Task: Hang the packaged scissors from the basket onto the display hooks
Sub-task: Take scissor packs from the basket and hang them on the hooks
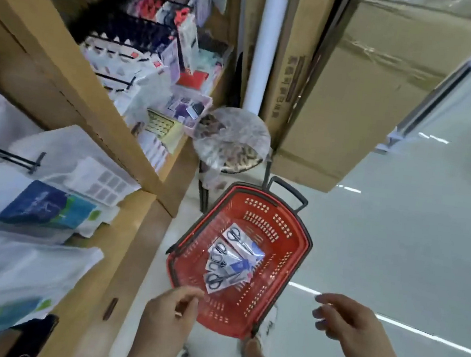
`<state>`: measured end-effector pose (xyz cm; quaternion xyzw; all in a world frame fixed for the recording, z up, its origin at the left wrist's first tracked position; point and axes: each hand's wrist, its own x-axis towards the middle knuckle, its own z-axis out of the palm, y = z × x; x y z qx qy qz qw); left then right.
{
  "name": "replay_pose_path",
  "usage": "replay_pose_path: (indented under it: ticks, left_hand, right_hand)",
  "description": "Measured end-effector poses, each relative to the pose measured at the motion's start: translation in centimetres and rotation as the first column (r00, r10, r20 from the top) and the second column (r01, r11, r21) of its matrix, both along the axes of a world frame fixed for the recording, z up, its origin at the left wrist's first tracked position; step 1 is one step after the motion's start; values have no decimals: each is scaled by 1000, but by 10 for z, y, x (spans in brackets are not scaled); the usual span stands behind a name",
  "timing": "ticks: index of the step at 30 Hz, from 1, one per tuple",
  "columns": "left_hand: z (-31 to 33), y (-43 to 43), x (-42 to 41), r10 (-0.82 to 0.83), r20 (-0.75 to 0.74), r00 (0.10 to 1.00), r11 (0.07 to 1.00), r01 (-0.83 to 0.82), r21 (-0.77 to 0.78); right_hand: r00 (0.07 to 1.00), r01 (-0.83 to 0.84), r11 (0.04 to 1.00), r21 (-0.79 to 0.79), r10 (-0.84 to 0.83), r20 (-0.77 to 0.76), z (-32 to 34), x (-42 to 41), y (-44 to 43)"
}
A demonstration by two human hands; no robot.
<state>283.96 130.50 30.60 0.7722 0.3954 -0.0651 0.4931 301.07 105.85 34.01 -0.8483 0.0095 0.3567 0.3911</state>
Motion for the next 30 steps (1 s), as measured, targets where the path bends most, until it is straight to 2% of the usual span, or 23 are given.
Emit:
replay_pose_path:
  ticks: [4,10,12,15,18,22,27,30]
  left_hand:
    - [-83,-19,49,-18,-97,995,998,13,-55]
    - [-278,-20,100,-77,-263,962,997,67,-48]
    - [-353,-14,113,-142,-307,941,990,135,-44]
    - [-459,0,135,-333,-356,873,929,368,33]
    - [-553,14,156,-515,-387,765,800,591,104]
    - [-647,19,169,-604,-557,569,617,777,125]
    - [-692,9,163,-621,-607,496,435,862,260]
    - [-691,8,163,-596,-633,494,446,859,250]
  right_hand:
    - [996,71,997,17,-69,-59,-87,46,10]
    - [962,216,971,99,-195,-190,-292,74,74]
    - [931,298,950,89,-269,-246,-369,74,95]
    - [915,348,937,36,-331,-230,-479,78,120]
    - [953,260,965,-37,-263,-150,-575,90,137]
    - [991,118,979,-166,-127,-44,-648,117,164]
    - [986,-164,920,-357,143,-83,-702,130,161]
    - [954,-298,811,-504,277,-119,-719,122,145]
